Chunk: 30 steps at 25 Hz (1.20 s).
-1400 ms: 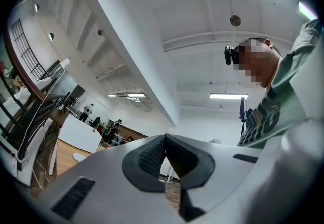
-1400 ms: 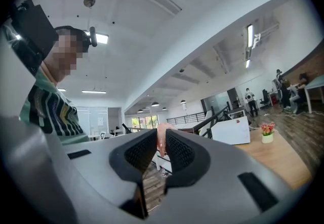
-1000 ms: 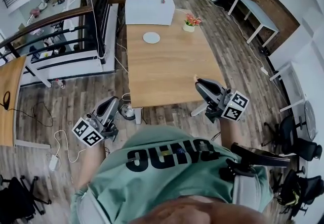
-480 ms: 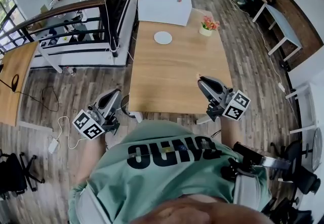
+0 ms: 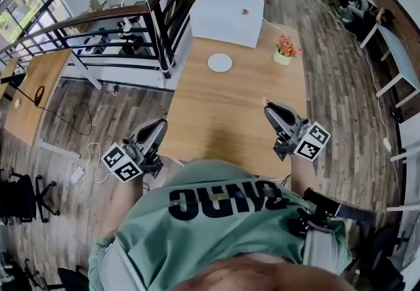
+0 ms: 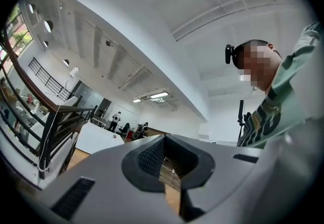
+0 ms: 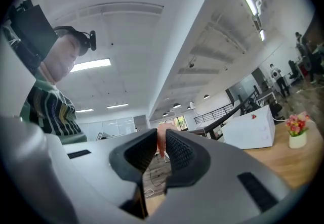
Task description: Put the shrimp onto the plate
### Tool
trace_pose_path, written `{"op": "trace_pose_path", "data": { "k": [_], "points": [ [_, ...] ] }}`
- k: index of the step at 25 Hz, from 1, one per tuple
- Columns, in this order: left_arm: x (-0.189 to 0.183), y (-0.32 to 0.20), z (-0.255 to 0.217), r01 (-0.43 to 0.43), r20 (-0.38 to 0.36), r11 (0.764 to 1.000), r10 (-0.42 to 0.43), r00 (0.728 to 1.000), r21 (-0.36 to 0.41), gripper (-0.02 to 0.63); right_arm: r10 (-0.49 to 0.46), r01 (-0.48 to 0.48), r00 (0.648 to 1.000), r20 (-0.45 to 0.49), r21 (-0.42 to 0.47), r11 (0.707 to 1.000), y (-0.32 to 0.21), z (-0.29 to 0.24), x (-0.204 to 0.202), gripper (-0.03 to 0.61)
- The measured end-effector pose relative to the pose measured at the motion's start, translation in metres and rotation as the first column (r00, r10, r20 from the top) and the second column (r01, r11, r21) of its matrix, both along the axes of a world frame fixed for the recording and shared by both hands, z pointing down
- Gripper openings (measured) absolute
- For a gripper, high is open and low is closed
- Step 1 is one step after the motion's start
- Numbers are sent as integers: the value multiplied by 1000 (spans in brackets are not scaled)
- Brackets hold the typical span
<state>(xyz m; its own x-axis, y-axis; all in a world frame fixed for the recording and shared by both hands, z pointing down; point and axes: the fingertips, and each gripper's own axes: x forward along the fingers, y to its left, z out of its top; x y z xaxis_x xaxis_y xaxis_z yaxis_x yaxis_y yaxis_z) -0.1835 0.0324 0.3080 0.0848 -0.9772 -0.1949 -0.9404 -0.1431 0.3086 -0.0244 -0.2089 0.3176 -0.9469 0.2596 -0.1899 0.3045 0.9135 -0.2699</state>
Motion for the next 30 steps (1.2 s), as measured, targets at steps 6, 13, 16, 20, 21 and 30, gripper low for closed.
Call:
{"op": "trace_pose_path", "data": {
  "k": [6,13,16,20,21,30],
  "points": [
    [11,-41,-2,23,13,998,-22,1000,-52,5,-31,31,999,13,-59,998,-47,18,-3,57],
    [-17,-52,12,15,-33,998,-18,999,-65,5,-14,14,1000,-9,-76,997,-59,31,-23,57],
    [-45,-42,13,-19,-51,999,17,999,-43,5,14,-16,999,-32,-57,998,-43,24,-43,57],
    [-99,-33,14,-85,-65,996,85,994,4,5,78,-79,995,-54,-12,997,-20,12,-80,57],
    [-114,-35,14,-99,-63,995,100,993,13,5,96,-96,994,-54,-11,995,-18,10,-90,57],
    [-235,-29,8,-165,-46,982,170,984,93,5,113,-105,981,-160,56,993,27,-3,-203,57]
  ]
}}
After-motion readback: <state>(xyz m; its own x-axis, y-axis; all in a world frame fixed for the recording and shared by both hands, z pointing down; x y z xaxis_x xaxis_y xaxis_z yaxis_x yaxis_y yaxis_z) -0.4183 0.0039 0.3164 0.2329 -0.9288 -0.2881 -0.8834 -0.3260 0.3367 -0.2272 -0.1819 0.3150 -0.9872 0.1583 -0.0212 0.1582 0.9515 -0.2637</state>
